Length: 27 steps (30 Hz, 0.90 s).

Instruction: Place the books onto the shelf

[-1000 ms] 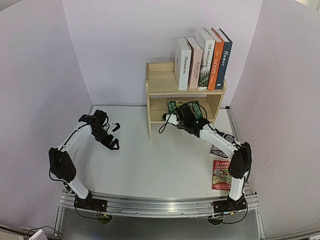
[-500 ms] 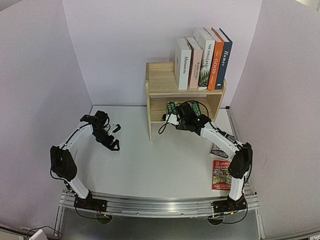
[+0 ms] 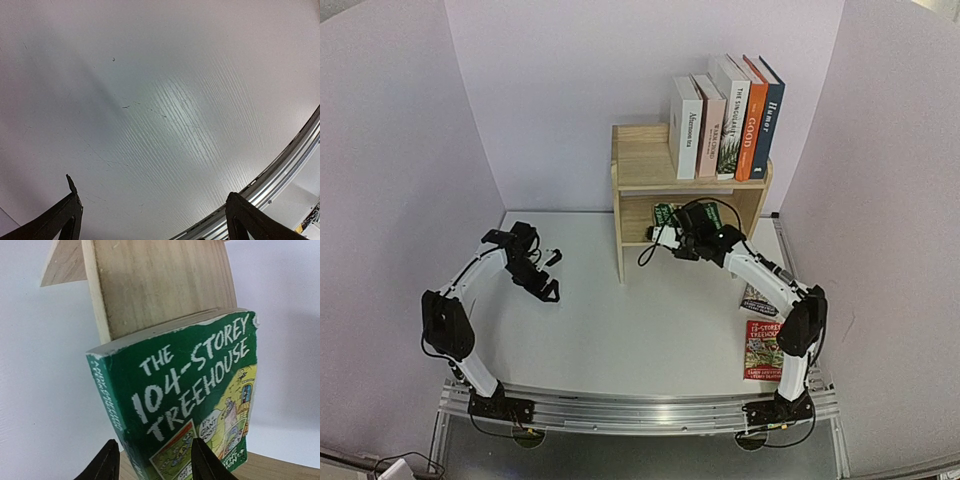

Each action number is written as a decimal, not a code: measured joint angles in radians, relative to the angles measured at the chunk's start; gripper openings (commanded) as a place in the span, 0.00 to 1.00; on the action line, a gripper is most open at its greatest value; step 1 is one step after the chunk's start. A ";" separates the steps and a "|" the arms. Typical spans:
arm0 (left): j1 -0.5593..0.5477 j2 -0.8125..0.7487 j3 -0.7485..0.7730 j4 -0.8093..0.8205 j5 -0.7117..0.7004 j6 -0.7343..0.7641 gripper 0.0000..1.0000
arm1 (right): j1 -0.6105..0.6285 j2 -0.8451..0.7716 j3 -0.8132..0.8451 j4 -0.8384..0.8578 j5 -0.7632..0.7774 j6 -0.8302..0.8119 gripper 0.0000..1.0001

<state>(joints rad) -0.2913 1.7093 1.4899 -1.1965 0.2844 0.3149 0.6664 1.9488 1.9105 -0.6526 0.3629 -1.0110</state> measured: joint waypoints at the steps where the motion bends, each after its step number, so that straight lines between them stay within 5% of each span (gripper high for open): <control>1: 0.000 0.002 0.000 0.000 0.000 0.000 1.00 | -0.001 0.000 0.010 -0.002 -0.002 0.003 0.39; 9: 0.000 0.006 0.000 -0.003 0.000 0.001 1.00 | -0.001 0.033 0.077 0.002 -0.009 0.019 0.40; 18: 0.000 0.006 -0.006 -0.007 0.000 0.003 1.00 | -0.006 0.035 0.079 0.022 -0.055 0.034 0.55; 27: 0.000 0.007 -0.014 -0.008 0.000 0.003 1.00 | -0.008 0.021 0.036 -0.014 -0.157 0.060 0.59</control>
<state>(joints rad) -0.2913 1.7164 1.4762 -1.2045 0.2844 0.3183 0.6587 1.9701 1.9469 -0.6669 0.2056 -0.9507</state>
